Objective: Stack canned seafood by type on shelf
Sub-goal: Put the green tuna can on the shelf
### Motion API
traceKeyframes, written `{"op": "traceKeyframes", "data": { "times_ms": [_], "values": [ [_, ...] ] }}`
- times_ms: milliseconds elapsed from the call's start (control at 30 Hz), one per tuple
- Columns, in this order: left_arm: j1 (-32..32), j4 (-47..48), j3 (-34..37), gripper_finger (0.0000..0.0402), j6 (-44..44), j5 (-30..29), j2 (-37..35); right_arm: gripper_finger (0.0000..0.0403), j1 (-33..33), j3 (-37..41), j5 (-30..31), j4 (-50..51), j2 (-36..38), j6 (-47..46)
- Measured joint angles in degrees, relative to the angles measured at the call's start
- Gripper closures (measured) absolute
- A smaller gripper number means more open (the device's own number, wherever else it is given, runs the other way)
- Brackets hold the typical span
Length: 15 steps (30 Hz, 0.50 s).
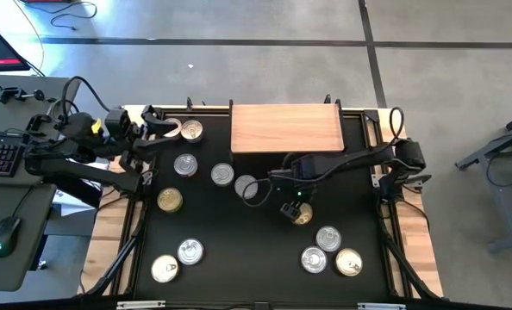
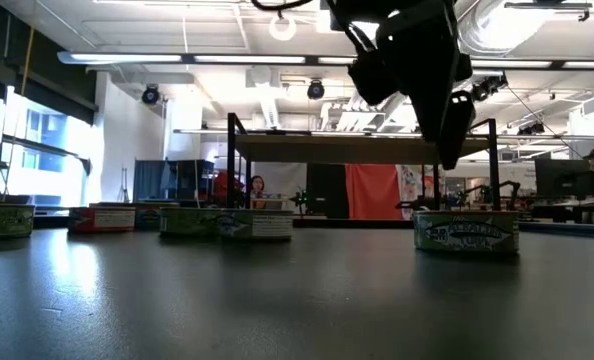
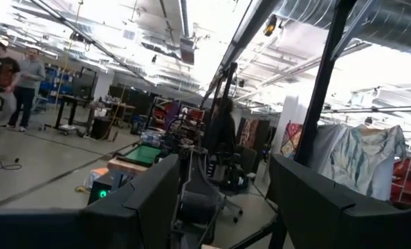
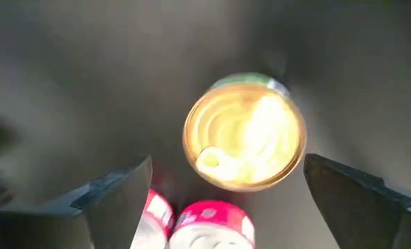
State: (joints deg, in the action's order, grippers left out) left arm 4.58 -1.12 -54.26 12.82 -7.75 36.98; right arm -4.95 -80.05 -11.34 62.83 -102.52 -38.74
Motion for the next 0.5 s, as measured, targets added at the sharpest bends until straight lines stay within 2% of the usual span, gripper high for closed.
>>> {"op": "traceKeyframes", "data": {
  "times_ms": [300,500],
  "values": [
    [0.0,0.01,0.0,0.0186,0.35,-0.47,1.41,0.0006,-1.48,0.0,5.61,2.43,0.25,7.75],
    [0.0,0.02,0.0,0.0186,0.57,-0.5,2.42,0.0007,-1.99,0.02,6.32,2.46,0.2,5.22]
  ]
}}
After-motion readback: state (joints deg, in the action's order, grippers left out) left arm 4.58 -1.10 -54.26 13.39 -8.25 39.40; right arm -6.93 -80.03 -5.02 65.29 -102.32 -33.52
